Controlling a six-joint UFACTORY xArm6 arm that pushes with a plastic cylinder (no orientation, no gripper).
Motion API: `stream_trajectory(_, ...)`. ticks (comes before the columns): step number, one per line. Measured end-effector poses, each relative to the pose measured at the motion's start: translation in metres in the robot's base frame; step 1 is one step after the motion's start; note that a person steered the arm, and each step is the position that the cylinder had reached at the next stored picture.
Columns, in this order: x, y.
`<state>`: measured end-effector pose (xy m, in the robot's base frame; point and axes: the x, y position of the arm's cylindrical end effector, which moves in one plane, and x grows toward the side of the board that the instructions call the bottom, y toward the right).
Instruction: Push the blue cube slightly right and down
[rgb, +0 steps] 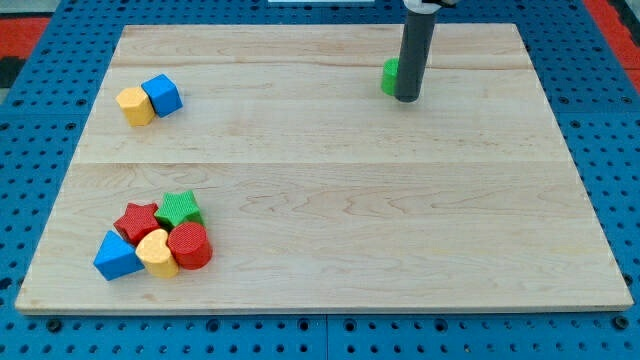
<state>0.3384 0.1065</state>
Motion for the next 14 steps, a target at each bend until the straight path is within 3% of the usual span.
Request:
stream_trajectory(1,0.032,-0.032)
stream_trajectory(3,0.067,-0.171)
stream_trajectory(5,0.064,-0.31)
stream_trajectory(7,-0.011,-0.325)
stream_trajectory(9,-0.028,-0.299)
stream_trajectory(11,-0.059,-0.214)
stream_trajectory(12,-0.062,-0.2)
stream_trajectory(13,-0.065,-0.24)
stream_trajectory(14,-0.109,-0.221)
